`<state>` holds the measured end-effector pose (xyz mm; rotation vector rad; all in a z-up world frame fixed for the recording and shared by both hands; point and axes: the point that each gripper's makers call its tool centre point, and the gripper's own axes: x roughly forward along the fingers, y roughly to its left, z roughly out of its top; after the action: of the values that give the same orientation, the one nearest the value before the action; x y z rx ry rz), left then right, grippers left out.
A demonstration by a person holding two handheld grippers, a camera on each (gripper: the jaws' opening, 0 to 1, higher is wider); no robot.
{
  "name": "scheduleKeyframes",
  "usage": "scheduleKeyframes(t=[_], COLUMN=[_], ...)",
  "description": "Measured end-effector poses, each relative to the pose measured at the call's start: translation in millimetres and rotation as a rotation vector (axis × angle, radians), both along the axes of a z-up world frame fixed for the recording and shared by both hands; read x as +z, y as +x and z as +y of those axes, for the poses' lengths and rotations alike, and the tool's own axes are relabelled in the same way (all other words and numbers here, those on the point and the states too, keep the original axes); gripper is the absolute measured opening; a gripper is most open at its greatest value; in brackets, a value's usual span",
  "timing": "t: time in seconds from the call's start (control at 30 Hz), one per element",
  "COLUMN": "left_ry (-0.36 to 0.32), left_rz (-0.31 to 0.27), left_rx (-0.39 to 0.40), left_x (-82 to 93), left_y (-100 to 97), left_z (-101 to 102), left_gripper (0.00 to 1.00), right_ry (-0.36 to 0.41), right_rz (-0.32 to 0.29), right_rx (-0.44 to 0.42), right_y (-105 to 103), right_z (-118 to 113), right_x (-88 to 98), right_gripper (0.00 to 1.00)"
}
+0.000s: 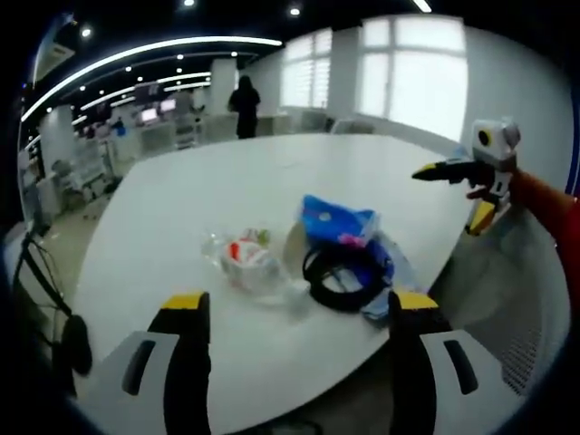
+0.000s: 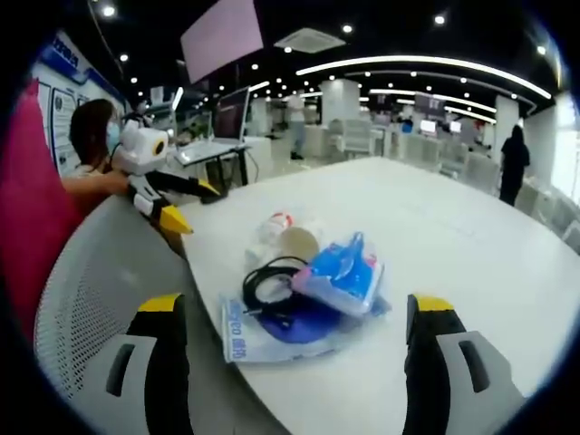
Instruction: Arrange the tabletop items into an orderly group along one side of the table until the central work area is clear of visible clutter.
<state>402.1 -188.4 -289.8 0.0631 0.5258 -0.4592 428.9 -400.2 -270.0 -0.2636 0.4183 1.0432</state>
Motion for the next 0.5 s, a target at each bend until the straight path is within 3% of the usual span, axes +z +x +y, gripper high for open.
scheduleKeyframes(t=[0.5], left_ry=[0.006], left_rz=[0.016], left_rx=[-0.031], left_x=[-3.0], left_y=[-2.1], left_z=[-4.4], left_gripper=[0.76], right_ry=[-0.022], right_rz=[-0.003], right_rx=[-0.006], right_y=[0.6], right_z=[-1.4], right_x=[-2.9], right_gripper=[1.00])
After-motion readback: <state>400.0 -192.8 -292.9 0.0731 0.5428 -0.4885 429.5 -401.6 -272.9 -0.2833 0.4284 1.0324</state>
